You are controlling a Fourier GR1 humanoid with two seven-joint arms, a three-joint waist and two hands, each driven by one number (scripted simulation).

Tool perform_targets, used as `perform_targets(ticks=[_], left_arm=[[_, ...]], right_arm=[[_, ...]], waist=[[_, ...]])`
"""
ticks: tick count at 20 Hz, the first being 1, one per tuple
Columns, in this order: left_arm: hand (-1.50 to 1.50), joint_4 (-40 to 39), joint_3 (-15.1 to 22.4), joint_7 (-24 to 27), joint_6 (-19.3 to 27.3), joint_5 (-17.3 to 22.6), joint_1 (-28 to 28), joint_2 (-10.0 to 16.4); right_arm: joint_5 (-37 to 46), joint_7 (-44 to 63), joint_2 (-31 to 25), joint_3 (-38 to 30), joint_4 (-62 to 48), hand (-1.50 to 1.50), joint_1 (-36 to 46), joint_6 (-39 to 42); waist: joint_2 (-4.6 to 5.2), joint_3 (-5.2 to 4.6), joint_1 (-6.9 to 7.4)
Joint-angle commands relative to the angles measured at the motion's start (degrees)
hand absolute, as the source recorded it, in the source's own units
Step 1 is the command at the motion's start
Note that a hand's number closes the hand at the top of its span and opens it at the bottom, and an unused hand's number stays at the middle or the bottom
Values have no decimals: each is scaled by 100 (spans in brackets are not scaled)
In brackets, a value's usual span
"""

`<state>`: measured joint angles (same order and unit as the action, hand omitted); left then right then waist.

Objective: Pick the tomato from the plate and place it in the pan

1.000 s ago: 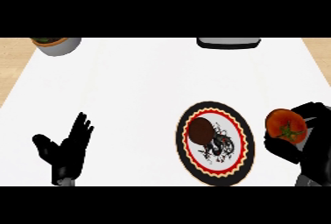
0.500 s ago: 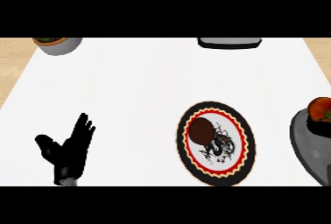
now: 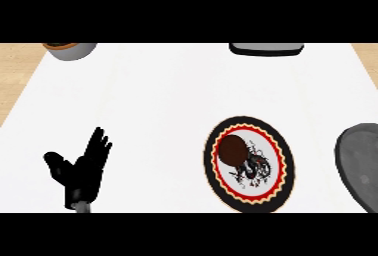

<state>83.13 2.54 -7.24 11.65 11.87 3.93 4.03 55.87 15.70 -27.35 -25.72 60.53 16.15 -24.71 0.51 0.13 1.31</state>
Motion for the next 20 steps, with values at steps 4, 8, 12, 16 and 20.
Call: perform_targets(ticks=[4,8,12,16,20], left_arm=[[0,-43,-2,-188,190,-75,-202,-80],[0,-182,-116,-71,-149,35,-218,134],[0,-211,27,86,-9,-39,7,-123],[0,-86,-117,-4,24,-13,-111,16],[0,-286,-230,108,-40,61,-111,18]], right_arm=[[-504,-1203,-749,-393,-2583,-150,835,299],[-650,-2084,-796,-648,-3466,-150,1226,-540],[-1850,-3236,-514,-1317,-3076,-150,1263,-138],[-2944,-3951,-620,-2062,-3023,-150,1440,678],[-3698,-4196,-885,-2610,-3305,-150,1297,1598]], waist=[[15,12,59],[34,17,81],[-2,26,-22],[-26,24,-101],[-25,6,-136]])
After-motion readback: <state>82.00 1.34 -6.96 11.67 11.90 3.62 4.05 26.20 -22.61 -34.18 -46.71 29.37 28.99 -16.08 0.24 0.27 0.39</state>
